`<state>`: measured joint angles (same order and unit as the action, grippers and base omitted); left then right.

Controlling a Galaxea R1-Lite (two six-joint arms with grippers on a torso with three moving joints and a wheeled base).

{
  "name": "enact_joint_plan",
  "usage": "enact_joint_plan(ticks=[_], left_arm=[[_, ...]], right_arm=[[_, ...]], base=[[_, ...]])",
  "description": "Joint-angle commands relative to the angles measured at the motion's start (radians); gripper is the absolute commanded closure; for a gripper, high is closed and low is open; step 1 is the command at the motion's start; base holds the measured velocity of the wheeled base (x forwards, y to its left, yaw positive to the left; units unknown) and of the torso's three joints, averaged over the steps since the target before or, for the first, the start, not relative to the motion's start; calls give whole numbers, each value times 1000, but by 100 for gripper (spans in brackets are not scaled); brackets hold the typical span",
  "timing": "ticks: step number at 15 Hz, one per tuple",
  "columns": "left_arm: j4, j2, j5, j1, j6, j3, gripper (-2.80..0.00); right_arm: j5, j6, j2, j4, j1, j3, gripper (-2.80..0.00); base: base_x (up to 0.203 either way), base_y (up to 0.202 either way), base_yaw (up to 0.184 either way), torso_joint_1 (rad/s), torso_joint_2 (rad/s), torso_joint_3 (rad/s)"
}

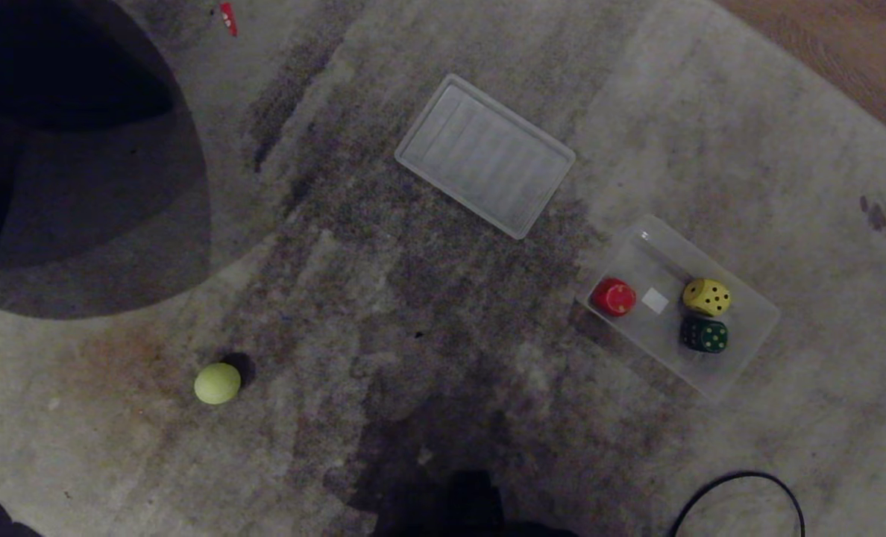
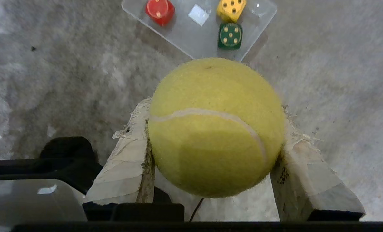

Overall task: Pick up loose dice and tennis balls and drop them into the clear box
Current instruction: Put the ball in the box

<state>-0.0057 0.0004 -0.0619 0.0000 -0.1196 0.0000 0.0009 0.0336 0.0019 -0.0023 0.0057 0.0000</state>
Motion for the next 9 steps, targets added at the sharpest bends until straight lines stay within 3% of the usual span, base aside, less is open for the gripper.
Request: enact_joint_plan(ticks=[1, 9], left_arm=[[0, 1, 1, 0, 2, 2, 0], [0, 0, -6, 0, -12, 2, 0]], right_arm=[[1, 0, 0, -1, 0, 0, 0], [-14, 6, 0, 24, -7, -13, 0]], base=[[0, 0, 0, 1, -1, -198], [0, 0, 0, 1, 0, -30]])
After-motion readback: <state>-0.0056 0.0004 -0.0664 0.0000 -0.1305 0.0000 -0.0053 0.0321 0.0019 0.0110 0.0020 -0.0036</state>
